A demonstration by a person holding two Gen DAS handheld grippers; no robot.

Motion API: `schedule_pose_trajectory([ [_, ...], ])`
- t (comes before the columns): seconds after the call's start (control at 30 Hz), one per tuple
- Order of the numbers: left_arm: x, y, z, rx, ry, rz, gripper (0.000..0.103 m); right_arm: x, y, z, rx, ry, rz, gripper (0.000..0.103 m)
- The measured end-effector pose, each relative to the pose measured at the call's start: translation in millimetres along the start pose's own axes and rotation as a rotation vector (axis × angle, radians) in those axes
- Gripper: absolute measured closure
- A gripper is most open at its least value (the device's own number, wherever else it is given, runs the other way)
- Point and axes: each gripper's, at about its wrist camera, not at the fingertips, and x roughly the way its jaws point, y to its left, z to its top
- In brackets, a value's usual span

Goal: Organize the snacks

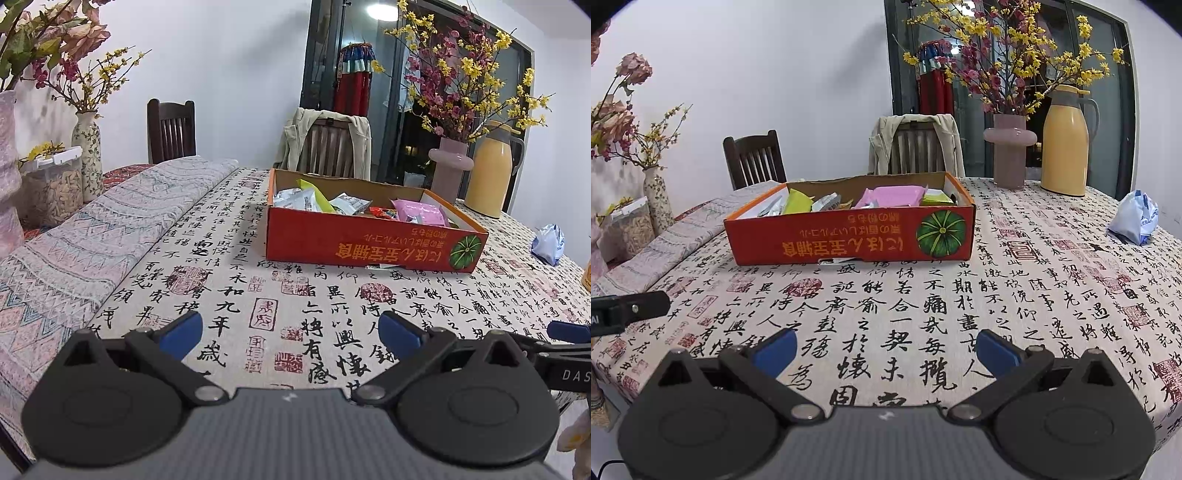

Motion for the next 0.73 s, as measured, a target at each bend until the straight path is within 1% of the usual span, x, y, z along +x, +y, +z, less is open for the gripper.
schedule_pose_trajectory([
  [0.53,-3.0,-1.4,0.4,-0.003,-0.021,-0.001,0.000,1.8,1.5,-4.8,-0.001,0.006,0.002,0.000],
  [0.73,-0.8,-4.3,0.3,0.004,-0.019,-0.024,0.000,3.8,2.3,-4.6,-0.001,0.015,0.006,0.000],
])
